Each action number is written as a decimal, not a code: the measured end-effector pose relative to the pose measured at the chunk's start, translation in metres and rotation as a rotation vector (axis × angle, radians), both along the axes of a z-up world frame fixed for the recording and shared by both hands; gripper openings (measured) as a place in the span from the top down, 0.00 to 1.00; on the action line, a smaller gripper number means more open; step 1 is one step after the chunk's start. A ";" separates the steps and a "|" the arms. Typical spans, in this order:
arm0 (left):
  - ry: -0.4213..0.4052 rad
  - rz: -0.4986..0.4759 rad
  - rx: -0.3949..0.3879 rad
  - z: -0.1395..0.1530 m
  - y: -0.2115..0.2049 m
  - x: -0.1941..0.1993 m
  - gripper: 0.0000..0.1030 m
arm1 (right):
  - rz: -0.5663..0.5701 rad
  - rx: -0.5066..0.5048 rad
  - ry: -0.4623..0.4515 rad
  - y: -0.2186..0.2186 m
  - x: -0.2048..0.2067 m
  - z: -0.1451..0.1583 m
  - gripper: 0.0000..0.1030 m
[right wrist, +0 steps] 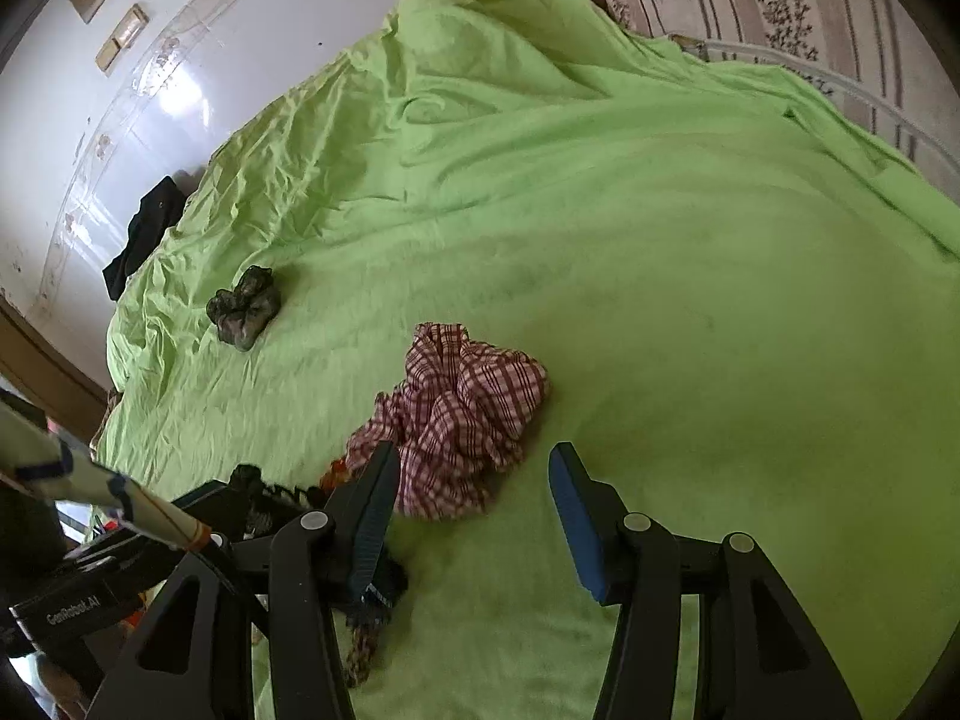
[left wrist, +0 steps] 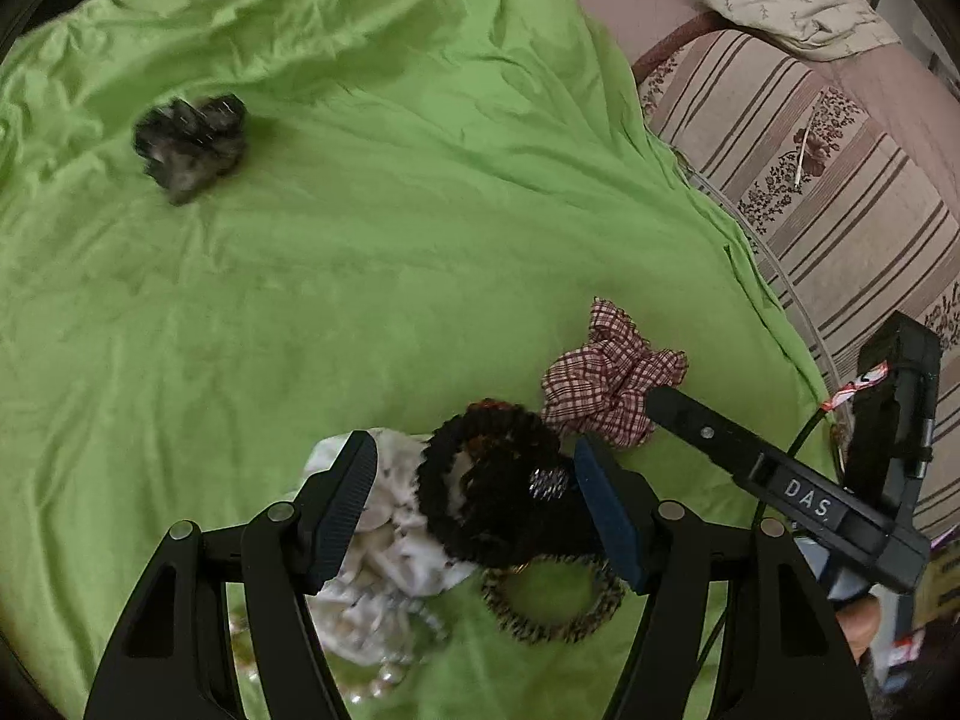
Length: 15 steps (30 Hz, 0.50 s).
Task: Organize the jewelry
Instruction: 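Grasp black beaded hair tie with left tool while right tool grasps plaid scrunchie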
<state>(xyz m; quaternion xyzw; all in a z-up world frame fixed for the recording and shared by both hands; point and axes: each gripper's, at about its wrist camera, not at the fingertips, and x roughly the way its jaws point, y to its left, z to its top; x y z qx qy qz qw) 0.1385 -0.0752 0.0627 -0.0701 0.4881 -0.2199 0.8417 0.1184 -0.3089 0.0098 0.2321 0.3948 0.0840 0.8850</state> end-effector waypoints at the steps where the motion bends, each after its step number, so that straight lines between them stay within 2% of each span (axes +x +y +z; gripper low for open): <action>1: 0.009 -0.006 -0.013 -0.003 -0.001 0.002 0.35 | -0.001 0.008 0.003 0.000 0.003 -0.002 0.46; 2: 0.017 -0.014 -0.020 -0.005 -0.003 0.003 0.35 | -0.003 0.011 0.003 -0.001 0.005 -0.003 0.46; 3: 0.018 -0.024 -0.024 -0.005 -0.006 0.002 0.39 | -0.005 0.012 0.004 -0.001 0.007 -0.005 0.46; 4: 0.015 -0.034 -0.021 -0.006 -0.008 0.000 0.52 | -0.005 0.011 0.007 0.000 0.009 -0.006 0.51; 5: 0.016 -0.051 -0.010 -0.007 -0.011 -0.001 0.59 | -0.004 0.013 0.004 -0.001 0.009 -0.006 0.59; 6: 0.017 -0.064 -0.001 -0.007 -0.013 -0.003 0.71 | 0.004 0.019 0.002 0.000 0.010 -0.006 0.81; 7: 0.016 -0.073 0.003 -0.007 -0.014 -0.005 0.73 | 0.011 0.022 0.001 0.000 0.009 -0.006 0.85; 10: 0.000 -0.069 -0.020 0.002 -0.013 -0.013 0.75 | -0.005 -0.007 -0.033 0.000 -0.002 0.005 0.89; 12: -0.007 -0.068 -0.062 0.013 -0.009 -0.021 0.77 | -0.019 -0.025 -0.059 -0.001 -0.010 0.016 0.90; 14: -0.025 -0.069 -0.081 0.025 -0.006 -0.031 0.81 | -0.031 -0.043 -0.090 -0.002 -0.022 0.030 0.90; 15: -0.034 -0.073 -0.087 0.031 -0.005 -0.035 0.86 | -0.035 -0.051 -0.103 -0.002 -0.028 0.036 0.90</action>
